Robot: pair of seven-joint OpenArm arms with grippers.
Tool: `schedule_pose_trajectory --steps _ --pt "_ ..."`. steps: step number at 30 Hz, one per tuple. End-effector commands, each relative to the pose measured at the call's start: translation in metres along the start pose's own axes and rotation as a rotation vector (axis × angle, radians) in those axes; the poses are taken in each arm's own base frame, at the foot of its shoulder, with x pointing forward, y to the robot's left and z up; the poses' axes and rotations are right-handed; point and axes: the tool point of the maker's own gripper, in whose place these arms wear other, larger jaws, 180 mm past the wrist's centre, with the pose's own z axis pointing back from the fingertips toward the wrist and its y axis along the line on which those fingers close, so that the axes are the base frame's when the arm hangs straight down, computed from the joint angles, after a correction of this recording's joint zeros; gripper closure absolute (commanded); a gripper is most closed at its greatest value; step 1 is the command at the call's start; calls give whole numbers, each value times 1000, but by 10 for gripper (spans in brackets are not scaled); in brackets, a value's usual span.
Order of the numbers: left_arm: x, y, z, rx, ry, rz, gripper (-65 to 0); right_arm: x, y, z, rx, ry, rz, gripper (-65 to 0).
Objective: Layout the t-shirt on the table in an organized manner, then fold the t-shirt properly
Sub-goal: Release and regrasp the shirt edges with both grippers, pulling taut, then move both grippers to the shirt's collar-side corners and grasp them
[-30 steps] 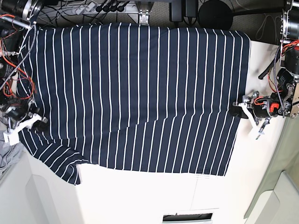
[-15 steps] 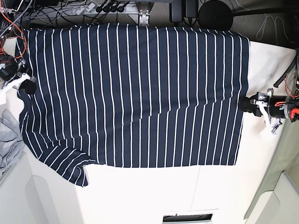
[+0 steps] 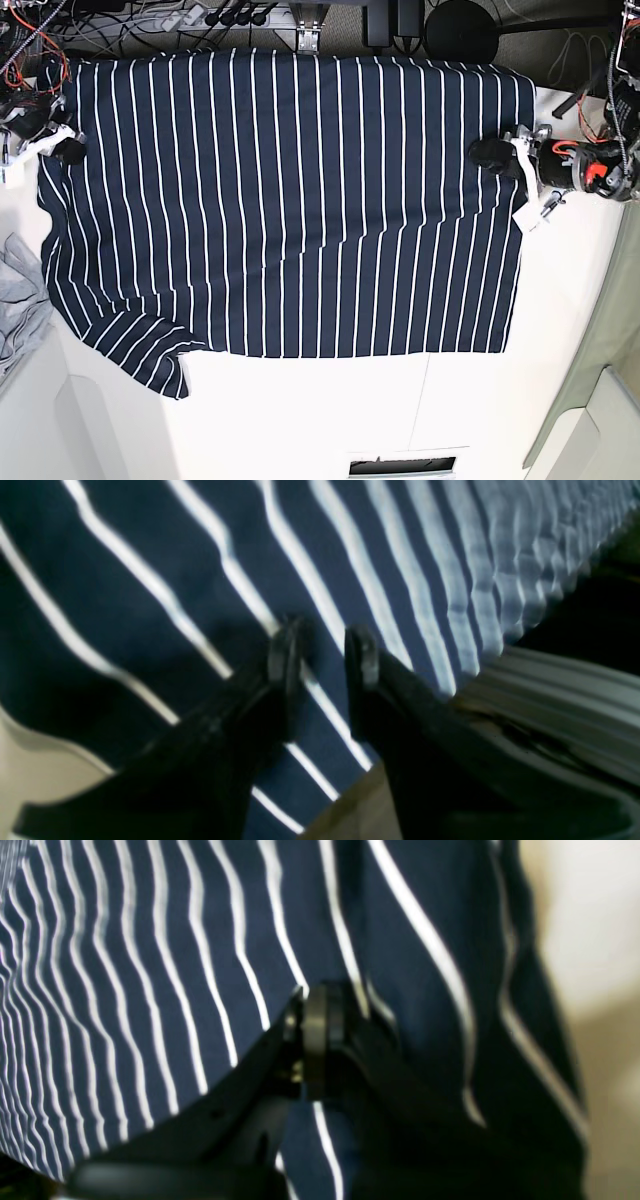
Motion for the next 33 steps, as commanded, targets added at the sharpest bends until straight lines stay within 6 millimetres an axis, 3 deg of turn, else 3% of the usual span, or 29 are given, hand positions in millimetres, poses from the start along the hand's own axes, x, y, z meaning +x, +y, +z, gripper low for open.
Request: schedule_pose_trajectory --steps 1,5,9,18,23,27,30,33 --pt "10 8 5 27 -29 -16 -163 16 1 0 13 -43 16 0" --pt "12 22 -13 102 -22 -43 -163 11 8 -26 16 -12 55 0" --pt "30 39 -23 170 -32 -64 -163 22 22 -53 30 8 111 0" --pt "94 85 -19 316 -91 -8 -163 99 41 -80 16 -70 146 0" --pt "104 91 -5 323 -59 16 -163 122 52 -80 31 -84 159 0" --pt "117 75 15 207 -102 20 -164 129 60 -71 60 -85 155 0" --pt "126 68 44 151 -185 33 -164 133 59 -52 66 -118 166 0" --pt "117 72 71 182 -189 -10 -164 129 48 -26 47 -140 185 0"
